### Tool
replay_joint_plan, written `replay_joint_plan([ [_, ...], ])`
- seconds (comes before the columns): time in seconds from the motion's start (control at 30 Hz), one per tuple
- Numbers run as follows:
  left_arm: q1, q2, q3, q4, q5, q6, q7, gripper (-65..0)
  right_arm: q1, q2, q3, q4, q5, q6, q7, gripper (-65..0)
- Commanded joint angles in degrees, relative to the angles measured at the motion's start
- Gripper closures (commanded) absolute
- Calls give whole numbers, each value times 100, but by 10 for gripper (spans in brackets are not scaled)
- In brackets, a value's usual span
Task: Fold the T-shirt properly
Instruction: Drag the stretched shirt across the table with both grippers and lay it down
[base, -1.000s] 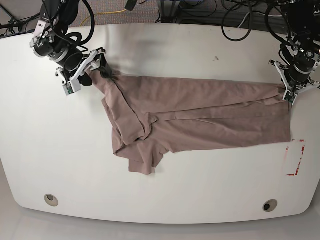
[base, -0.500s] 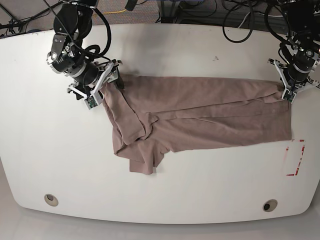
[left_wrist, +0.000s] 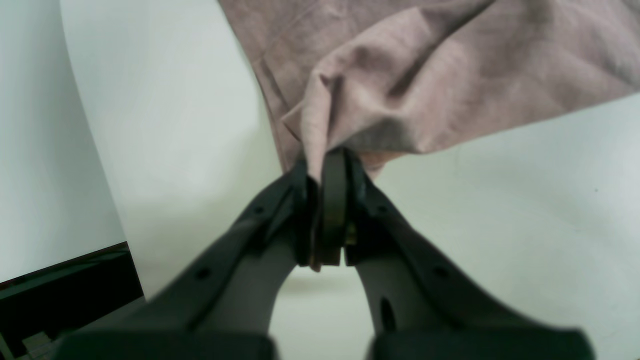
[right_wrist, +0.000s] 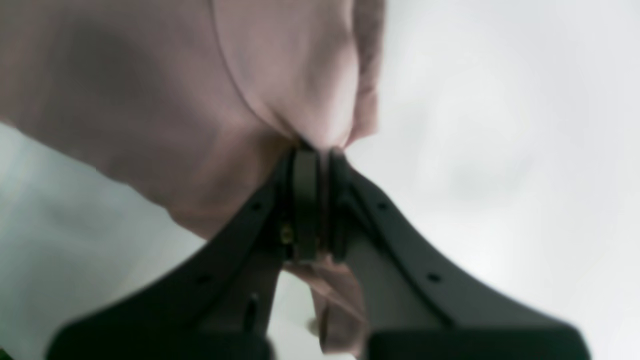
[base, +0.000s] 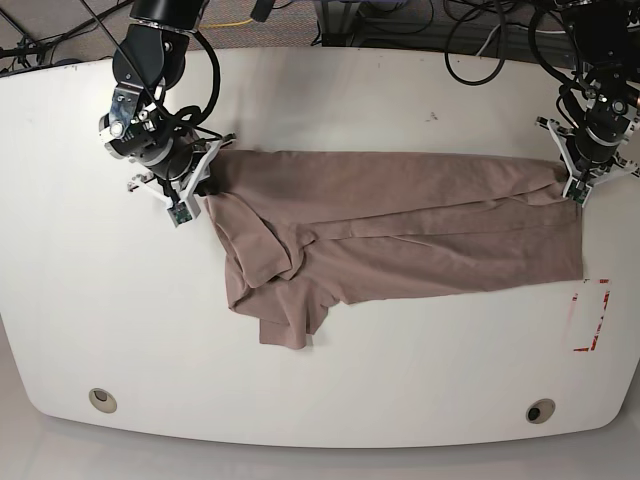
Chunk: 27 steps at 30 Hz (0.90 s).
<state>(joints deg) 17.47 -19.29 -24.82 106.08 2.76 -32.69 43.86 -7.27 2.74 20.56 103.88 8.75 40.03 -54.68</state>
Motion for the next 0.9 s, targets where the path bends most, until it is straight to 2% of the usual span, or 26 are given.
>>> replay_joint_plan([
  [0.0,-20,-106,-46,7,0,12,-82,0,-42,20,164,448,70,-3,118,-3],
  [0.17,-20,-115,-46,-125,0,12,-82,0,-253,47,445,808,61,-3,109,-6],
  [0.33,-20,-124,-54,-169,-8,12,-91,0,-306,214,718,826,70,-3,83,-6],
  [0.67,77,-124,-63,-116,-8,12,-91,0,-385,152,1518,843,61,-3,-1280,-6],
  [0.87,288,-106,-169,60,-52,3,-91,0,-728,-77,1659,1107,78,-3,-1315,-6],
])
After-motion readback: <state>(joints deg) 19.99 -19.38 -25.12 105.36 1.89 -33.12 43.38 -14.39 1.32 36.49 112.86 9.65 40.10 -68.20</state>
